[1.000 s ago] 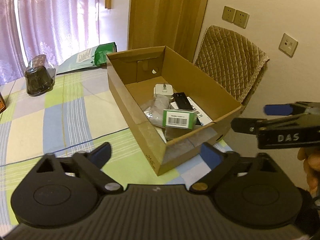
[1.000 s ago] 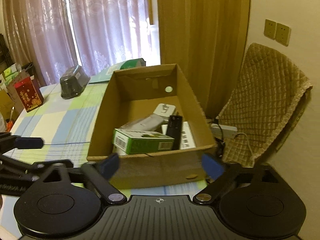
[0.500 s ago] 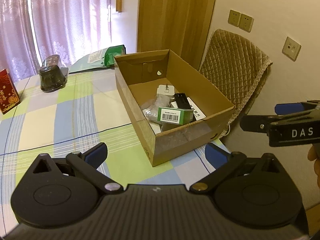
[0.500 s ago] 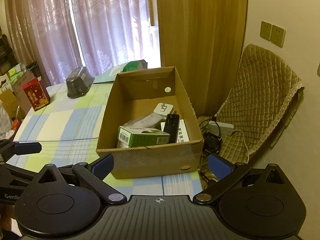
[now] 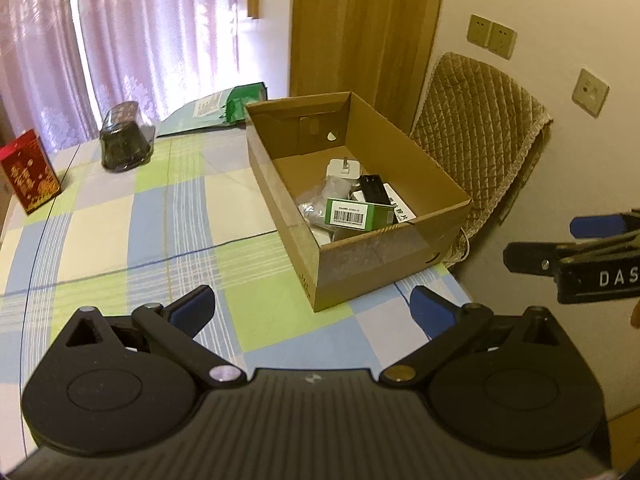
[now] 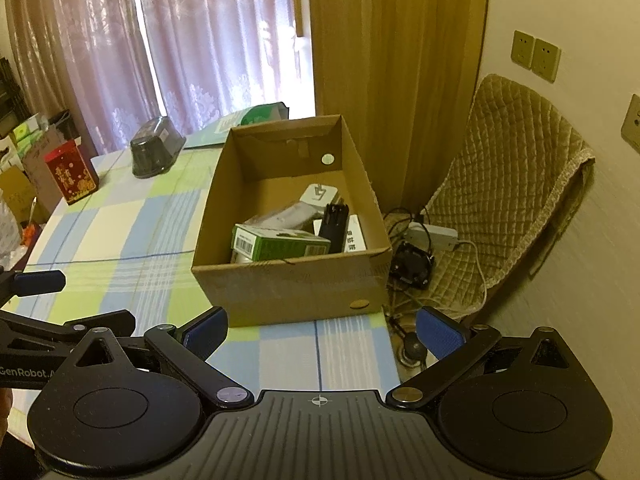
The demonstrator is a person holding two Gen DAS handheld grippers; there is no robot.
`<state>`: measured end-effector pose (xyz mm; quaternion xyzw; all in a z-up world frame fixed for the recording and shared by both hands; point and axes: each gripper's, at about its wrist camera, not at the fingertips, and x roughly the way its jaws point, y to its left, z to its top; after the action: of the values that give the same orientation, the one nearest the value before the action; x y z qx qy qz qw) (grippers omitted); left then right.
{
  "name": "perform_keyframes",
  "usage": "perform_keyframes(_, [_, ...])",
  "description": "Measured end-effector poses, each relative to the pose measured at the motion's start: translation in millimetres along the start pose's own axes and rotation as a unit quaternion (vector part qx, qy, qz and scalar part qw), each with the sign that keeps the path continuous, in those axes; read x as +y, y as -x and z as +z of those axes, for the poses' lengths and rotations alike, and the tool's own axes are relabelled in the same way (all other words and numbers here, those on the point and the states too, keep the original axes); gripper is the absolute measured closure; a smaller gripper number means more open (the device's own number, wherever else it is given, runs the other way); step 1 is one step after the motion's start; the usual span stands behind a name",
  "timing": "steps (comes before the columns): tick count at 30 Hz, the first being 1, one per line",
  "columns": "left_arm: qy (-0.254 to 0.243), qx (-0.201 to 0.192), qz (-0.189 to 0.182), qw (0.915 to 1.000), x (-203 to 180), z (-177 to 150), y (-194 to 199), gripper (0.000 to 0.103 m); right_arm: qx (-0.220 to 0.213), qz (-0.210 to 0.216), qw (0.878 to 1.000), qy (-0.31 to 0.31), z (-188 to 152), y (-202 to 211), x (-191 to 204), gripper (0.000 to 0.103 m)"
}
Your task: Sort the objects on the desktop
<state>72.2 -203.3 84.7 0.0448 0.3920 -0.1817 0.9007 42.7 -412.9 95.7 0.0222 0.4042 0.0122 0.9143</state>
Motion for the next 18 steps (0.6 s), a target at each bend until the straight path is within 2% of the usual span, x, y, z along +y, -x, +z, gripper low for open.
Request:
perform_keyframes(5, [0.022, -0.001, 0.008, 0.9997, 1, -4, 12, 0.001, 0.009, -0.004, 1.000, 0.005, -4, 7, 2, 0.001])
perform_keyframes(18, [0.034, 0.007, 0.011, 0.9993, 4, -18, 29, 0.001, 0.004, -0.005, 1.000, 0.006, -10, 31, 11, 0.001])
